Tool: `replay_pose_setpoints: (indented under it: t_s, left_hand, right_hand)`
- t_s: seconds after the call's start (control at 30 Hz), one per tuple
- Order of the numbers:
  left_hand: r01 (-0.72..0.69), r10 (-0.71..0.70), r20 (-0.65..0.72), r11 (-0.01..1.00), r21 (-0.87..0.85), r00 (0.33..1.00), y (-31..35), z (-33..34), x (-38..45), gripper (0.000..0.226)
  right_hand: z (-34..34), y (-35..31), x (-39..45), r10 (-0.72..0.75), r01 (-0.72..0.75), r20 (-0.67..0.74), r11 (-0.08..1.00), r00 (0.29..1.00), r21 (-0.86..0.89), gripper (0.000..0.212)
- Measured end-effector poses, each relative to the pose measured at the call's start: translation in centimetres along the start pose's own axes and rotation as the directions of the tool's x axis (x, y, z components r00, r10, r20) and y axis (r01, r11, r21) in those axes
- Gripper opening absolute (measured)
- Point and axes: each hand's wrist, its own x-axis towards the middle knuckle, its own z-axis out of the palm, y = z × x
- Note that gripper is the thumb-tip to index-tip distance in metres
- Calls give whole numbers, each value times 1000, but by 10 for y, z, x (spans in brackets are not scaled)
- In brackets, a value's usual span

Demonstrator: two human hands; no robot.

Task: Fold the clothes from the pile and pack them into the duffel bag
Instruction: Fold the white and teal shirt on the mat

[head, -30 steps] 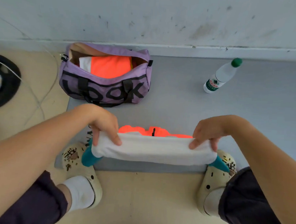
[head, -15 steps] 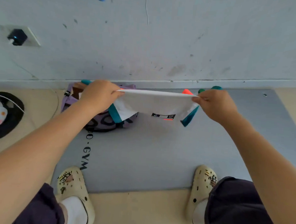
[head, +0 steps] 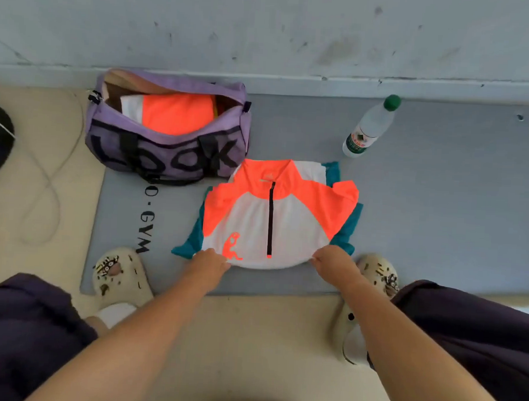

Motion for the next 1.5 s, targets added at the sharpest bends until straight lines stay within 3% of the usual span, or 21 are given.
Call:
replay_pose_setpoints:
  t_s: [0.07, 0.17, 0.2, 0.23, 0.3, 0.37, 0.4, 0.43, 0.57, 0.7, 0.77, 0.87, 0.93, 1.0, 1.1, 1.17, 1.27, 1.33, 1.4, 1.5]
  left_hand:
    - [42, -46, 208, 999, 22, 977, -1, 27, 4, 42]
    - [151, -114, 518, 988, -28, 848, -8, 31, 13, 64]
    - [192, -132, 545, 980, -56, 828, -11, 26, 17, 69]
    - [193, -134, 474, 978, -78, 870, -15, 21, 23, 69]
    - [149, -143, 72, 984, -93, 987, -21, 12, 37, 50]
    - [142, -199, -328, 972, -189, 924, -25, 2, 46, 34]
    - [129, -223, -444, 964, -232, 868, -28, 1, 50, 33]
    - [128, -253, -476, 952, -278, 842, -32, 1, 54, 39]
    - [180, -336, -194, 813, -554, 922, -46, 3, 70, 50]
    - [225, -186, 127, 808, -544, 974, -62, 6, 81, 39]
    - [230, -210, 97, 833, -504, 973, -76, 0, 83, 33]
    - [251, -335, -127, 866, -433, 934, -98, -15, 84, 43]
    - [247, -333, -191, 896, -368, 923, -110, -21, 85, 42]
    - [237, -308, -151, 902, -361, 939, -122, -23, 86, 33]
    - [304, -315, 29, 886, -350, 949, -141, -23, 83, 19]
    - [356, -355, 58, 888, -292, 933, -150, -18, 80, 29]
    - [273, -421, -266, 848, -453, 867, -144, -11, 75, 30]
    - [130, -421, -357, 779, -614, 834, -131, -12, 80, 30]
    - [78, -390, -293, 704, -705, 873, -116, -15, 89, 35]
    - [171, -354, -95, 649, -741, 930, -98, -16, 102, 48]
  right_hand:
    - [24, -3, 9, -13, 27, 144, 995, 990, -93, 37]
    - [29, -5, 22, -17, 86, 343, 979, 939, -185, 46]
    - [26, -7, 27, -9, 79, 385, 983, 923, -167, 50]
    - [21, -8, 33, -3, 63, 378, 987, 926, -149, 51]
    - [12, -13, 46, -51, 84, 207, 984, 977, -155, 46]
    - [7, -22, 60, -113, 108, -27, 985, 993, -136, 37]
    - [6, -28, 65, -141, 129, -115, 986, 983, -105, 35]
    - [7, -34, 71, -179, 164, -186, 982, 966, -91, 38]
    - [16, -59, 83, -276, 247, -261, 959, 925, -137, 75]
    - [29, -68, 87, -215, 175, -232, 968, 949, -180, 93]
    - [32, -68, 87, -186, 145, -252, 974, 950, -175, 94]
    - [31, -66, 88, -172, 125, -273, 976, 946, -179, 93]
    - [30, -67, 89, -173, 124, -277, 975, 945, -185, 93]
    - [29, -70, 90, -168, 118, -277, 975, 946, -187, 94]
    - [29, -71, 89, -161, 107, -266, 973, 951, -205, 95]
    - [28, -71, 88, -161, 109, -258, 973, 953, -204, 95]
    - [25, -79, 86, -120, 66, -268, 977, 956, -200, 90]
    - [22, -90, 87, -103, 43, -316, 981, 943, -191, 82]
    - [22, -103, 87, -176, 113, -361, 976, 916, -189, 76]
    - [30, -115, 88, -290, 255, -298, 955, 909, -152, 83]
